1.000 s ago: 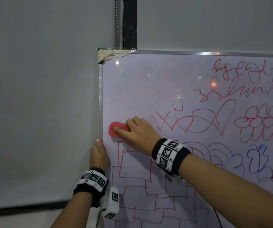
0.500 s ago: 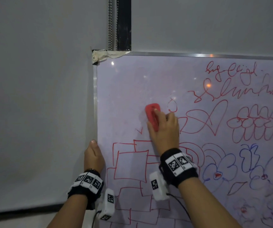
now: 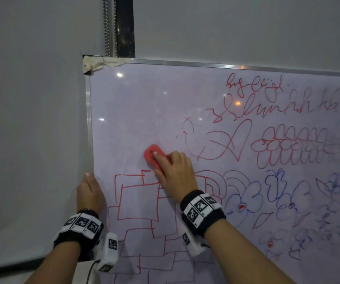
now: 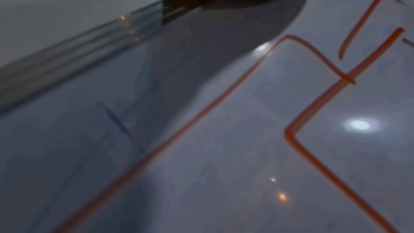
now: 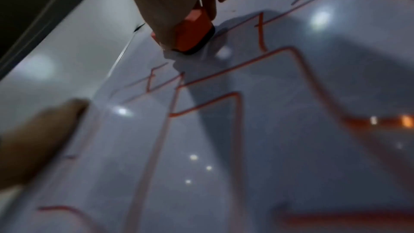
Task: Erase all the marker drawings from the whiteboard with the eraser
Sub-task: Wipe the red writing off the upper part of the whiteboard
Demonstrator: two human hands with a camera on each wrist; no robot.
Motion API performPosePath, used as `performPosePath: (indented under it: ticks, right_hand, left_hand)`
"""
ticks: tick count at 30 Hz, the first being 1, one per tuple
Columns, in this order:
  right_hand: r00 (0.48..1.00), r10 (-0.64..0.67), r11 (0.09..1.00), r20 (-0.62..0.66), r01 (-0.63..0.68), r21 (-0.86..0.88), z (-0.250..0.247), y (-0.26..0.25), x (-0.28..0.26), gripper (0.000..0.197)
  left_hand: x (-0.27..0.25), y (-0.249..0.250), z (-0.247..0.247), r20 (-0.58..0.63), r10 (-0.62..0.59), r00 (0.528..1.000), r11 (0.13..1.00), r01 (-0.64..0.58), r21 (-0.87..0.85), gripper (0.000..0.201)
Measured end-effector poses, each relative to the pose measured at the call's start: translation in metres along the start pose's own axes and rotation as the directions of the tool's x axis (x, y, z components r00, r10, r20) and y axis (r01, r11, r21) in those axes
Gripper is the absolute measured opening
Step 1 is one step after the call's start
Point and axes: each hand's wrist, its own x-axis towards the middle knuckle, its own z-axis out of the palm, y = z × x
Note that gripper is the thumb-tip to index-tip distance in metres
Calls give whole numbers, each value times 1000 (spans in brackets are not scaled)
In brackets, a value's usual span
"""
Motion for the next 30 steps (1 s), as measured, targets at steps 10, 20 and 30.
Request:
performPosePath:
  ticks: [10,20,30]
  right_hand:
    - [960,280,954,-23,-276,118,-20,11,42,44]
    - [878,479,867,11,-475,152,-36,17,76,41]
    - [690,704,710,-168,-687,154,-66,116,70,41]
  left_hand:
    - [0,5,1,-16,-18,1000,999,19,34,46]
    - [-3,9,0,-27,13,1000,998,-11,56,38]
    - [0,3,3,-60,49,997,996,-45,71,45]
